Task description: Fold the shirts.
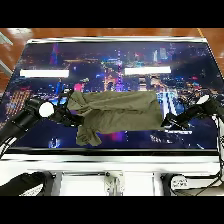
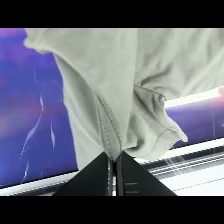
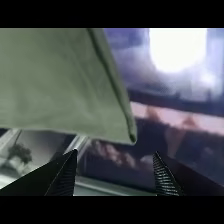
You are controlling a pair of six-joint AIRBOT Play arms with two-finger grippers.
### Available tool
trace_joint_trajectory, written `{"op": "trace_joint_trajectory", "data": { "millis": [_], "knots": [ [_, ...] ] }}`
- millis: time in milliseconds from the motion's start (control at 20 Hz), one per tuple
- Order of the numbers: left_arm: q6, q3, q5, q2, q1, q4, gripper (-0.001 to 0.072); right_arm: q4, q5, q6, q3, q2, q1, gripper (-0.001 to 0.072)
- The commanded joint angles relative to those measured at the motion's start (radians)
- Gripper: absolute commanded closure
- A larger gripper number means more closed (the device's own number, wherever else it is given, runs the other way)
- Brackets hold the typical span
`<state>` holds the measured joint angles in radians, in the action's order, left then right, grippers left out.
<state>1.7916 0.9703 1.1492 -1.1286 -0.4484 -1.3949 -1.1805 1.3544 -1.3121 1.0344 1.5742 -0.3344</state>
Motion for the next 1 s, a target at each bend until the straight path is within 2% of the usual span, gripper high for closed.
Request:
{"op": "trace_joint_trajectory", "data": {
  "millis": [0,100,250,350,400,550,600,750,850,950],
  "knots": [
    [0.002,0.017,0.008,0.040,0.002,-0.004,0.0667,0.038,-0.040,-0.019,-0.001,0.021,0.000,0.0121],
    [0.002,0.036,0.009,0.063,0.002,-0.005,0.0667,0.108,-0.043,-0.018,-0.002,0.055,0.008,0.0122],
    [0.002,0.076,0.016,0.087,0.002,-0.010,0.0667,0.119,-0.047,-0.020,-0.001,0.101,0.069,0.0130],
    [0.002,0.108,0.016,0.103,0.002,-0.040,0.0667,0.120,-0.060,-0.018,0.001,0.103,0.107,0.0511],
    [0.002,0.127,0.023,0.111,0.008,-0.064,0.0667,0.135,-0.056,-0.002,0.010,0.093,0.116,0.0643],
    [-0.008,0.234,0.095,0.140,0.039,-0.209,0.0668,0.190,-0.042,0.061,0.082,-0.012,0.111,0.0642],
    [-0.035,0.291,0.114,0.153,0.054,-0.241,0.0668,0.208,-0.046,0.072,0.129,-0.076,0.111,0.0643],
    [-0.055,0.565,0.116,0.193,0.105,-0.271,0.0667,0.274,-0.051,0.139,0.348,-0.282,0.111,0.0643],
    [-0.062,0.790,0.080,0.220,0.134,-0.285,0.0667,0.264,-0.113,0.139,0.542,-0.425,0.111,0.0643],
    [-0.070,0.986,0.013,0.250,0.164,-0.286,0.0667,0.187,-0.266,0.100,0.720,-0.566,0.111,0.0643]
  ]
}}
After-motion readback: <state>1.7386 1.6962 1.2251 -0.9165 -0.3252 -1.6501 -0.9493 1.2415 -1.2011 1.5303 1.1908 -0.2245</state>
